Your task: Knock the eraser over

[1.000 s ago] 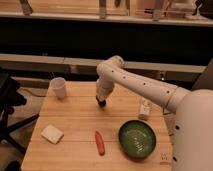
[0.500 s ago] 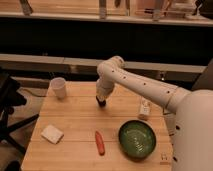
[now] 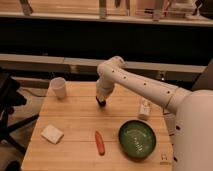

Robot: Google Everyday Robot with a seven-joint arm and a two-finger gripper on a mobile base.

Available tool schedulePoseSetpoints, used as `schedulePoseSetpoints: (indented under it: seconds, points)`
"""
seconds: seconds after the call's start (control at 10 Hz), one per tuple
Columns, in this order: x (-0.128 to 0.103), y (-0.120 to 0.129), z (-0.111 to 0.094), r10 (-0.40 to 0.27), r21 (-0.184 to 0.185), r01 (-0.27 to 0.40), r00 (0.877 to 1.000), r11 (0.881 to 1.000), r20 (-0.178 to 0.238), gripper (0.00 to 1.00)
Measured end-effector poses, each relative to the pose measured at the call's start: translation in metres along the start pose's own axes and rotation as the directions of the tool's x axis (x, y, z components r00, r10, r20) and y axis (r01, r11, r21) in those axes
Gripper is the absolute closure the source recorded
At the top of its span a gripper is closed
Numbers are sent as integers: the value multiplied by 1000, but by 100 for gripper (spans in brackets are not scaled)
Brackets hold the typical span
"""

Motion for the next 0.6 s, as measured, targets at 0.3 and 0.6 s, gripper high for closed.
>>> schedulePoseSetpoints:
  seconds: [0.3,0.6]
  points:
    - [2,4,-2,1,14,-1,1000,1000,3,95]
    - [-2,7,0,-5,2,5,1000,1000,4,95]
